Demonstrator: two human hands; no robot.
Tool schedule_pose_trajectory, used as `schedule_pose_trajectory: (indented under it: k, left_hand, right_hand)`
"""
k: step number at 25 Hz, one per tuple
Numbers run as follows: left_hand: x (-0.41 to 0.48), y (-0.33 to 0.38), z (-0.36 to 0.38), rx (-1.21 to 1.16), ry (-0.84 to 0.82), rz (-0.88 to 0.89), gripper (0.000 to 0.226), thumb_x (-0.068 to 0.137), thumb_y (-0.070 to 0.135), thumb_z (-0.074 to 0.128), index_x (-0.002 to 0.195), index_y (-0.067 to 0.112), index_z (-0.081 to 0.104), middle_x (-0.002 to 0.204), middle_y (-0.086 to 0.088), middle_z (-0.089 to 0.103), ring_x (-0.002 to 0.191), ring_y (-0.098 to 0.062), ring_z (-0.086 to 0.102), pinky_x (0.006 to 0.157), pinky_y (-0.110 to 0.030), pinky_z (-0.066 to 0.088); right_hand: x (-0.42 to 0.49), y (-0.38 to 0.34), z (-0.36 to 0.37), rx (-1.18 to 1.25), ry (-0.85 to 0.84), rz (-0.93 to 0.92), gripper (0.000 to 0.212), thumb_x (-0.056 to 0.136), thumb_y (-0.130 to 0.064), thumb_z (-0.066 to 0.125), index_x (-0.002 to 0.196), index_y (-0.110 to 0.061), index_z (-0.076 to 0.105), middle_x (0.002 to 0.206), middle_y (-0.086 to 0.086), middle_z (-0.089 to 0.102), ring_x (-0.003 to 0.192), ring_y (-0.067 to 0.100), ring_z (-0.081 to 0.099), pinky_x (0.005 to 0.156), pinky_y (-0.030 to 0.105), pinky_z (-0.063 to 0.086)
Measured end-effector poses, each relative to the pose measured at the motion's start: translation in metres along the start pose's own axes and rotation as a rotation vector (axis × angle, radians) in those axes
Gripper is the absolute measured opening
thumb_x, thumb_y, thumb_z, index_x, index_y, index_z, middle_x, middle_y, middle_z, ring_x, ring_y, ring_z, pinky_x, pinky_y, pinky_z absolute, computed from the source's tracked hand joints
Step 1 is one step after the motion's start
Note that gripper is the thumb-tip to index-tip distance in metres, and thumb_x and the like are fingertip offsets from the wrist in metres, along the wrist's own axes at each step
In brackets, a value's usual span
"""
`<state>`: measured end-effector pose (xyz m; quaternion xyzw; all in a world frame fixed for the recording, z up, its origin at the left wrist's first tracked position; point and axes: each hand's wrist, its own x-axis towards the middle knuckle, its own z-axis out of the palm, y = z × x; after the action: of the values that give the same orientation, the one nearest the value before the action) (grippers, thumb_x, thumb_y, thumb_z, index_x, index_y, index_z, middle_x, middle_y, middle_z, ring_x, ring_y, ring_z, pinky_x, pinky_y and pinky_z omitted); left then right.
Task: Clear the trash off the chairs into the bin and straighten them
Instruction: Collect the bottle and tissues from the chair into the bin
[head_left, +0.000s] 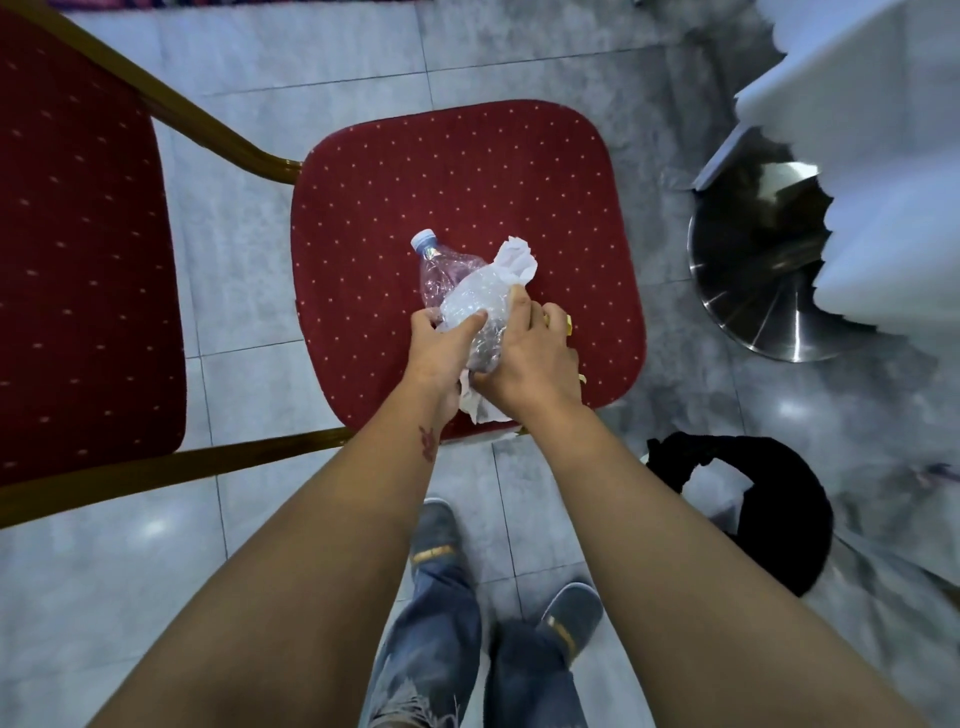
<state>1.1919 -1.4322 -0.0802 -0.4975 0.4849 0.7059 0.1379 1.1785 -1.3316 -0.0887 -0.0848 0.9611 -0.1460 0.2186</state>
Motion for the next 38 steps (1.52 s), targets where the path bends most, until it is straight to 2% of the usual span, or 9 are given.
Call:
schedule_pose_trajectory:
  k: [2,8,14,17,23,27,30,32,38]
  left_hand:
    - [-0.013,-0.005,0.015,0.029,-0.056,0.020,0.050,0.085,0.024,0.071,0.125,0.019,0.042,0.117,-0.007,0.064,0.096,-0.022,0.067,0.071,-0.033,0.056]
    - [-0.067,-0.059,0.097,0.075,-0.188,0.045,0.039,0.085,0.014,0.070,0.114,0.016,0.045,0.116,-0.010,0.063,0.101,-0.026,0.066,0.087,-0.045,0.056]
    - [-0.122,-0.188,0.196,0.131,-0.286,-0.029,0.036,0.084,0.006,0.070,0.111,0.013,0.047,0.115,-0.011,0.064,0.096,-0.025,0.067,0.083,-0.040,0.057]
    - [-0.133,-0.249,0.235,0.151,-0.294,-0.088,0.037,0.084,0.005,0.070,0.113,0.011,0.048,0.111,-0.013,0.064,0.093,-0.027,0.068,0.079,-0.042,0.058]
    - [-0.116,-0.336,0.293,0.250,-0.253,-0.223,0.039,0.087,0.013,0.067,0.122,-0.001,0.057,0.113,-0.021,0.067,0.100,-0.036,0.066,0.092,-0.049,0.053]
    - [-0.080,-0.363,0.308,0.276,-0.264,-0.261,0.035,0.090,0.020,0.062,0.120,0.003,0.061,0.108,-0.018,0.070,0.095,-0.033,0.068,0.087,-0.044,0.056]
    - [-0.051,-0.373,0.308,0.394,-0.281,-0.280,0.040,0.091,0.032,0.060,0.123,0.009,0.061,0.109,-0.016,0.070,0.097,-0.032,0.068,0.088,-0.042,0.055]
    - [-0.047,-0.371,0.305,0.514,-0.255,-0.272,0.047,0.091,0.037,0.057,0.129,0.010,0.058,0.115,-0.017,0.068,0.103,-0.035,0.065,0.094,-0.044,0.052]
    - [-0.098,-0.344,0.307,0.988,-0.271,0.072,0.060,0.095,0.040,0.047,0.149,0.018,0.032,0.144,-0.008,0.046,0.115,-0.023,0.051,0.101,-0.034,0.038]
  right_hand:
    - [-0.014,0.015,-0.009,0.034,0.050,0.038,0.106,0.069,-0.044,0.077,0.147,-0.019,0.009,0.141,0.003,0.041,0.136,0.027,0.023,0.089,0.053,0.049]
    - [-0.077,0.111,-0.038,0.108,0.129,0.178,0.099,0.071,-0.045,0.066,0.147,-0.019,0.009,0.141,0.007,0.041,0.130,0.027,0.025,0.091,0.047,0.047]
    - [-0.172,0.260,-0.031,0.167,0.133,0.321,0.101,0.068,-0.049,0.067,0.145,-0.024,0.007,0.142,0.007,0.039,0.133,0.027,0.025,0.088,0.048,0.046]
    - [-0.204,0.324,-0.014,0.178,0.093,0.383,0.103,0.068,-0.045,0.070,0.145,-0.023,0.005,0.142,0.010,0.040,0.135,0.030,0.024,0.093,0.049,0.044]
    - [-0.216,0.426,0.037,0.325,-0.046,0.539,0.111,0.059,-0.056,0.074,0.142,-0.027,0.007,0.148,0.002,0.035,0.134,0.028,0.024,0.099,0.048,0.042]
    - [-0.194,0.464,0.066,0.387,-0.078,0.497,0.120,0.060,-0.053,0.079,0.148,-0.030,0.001,0.156,0.005,0.027,0.143,0.028,0.018,0.110,0.047,0.035]
    - [-0.184,0.482,0.080,0.358,-0.129,0.470,0.124,0.065,-0.053,0.080,0.151,-0.037,-0.008,0.164,-0.003,0.010,0.152,0.022,0.005,0.112,0.064,0.025]
    - [-0.191,0.484,0.080,0.366,-0.109,0.491,0.118,0.069,-0.053,0.078,0.153,-0.033,-0.004,0.163,-0.002,0.012,0.151,0.021,0.011,0.109,0.067,0.027]
    - [-0.241,0.472,0.035,0.374,-0.020,0.518,0.094,0.086,-0.047,0.066,0.155,-0.016,0.010,0.161,0.007,0.022,0.149,0.023,0.020,0.118,0.044,0.024]
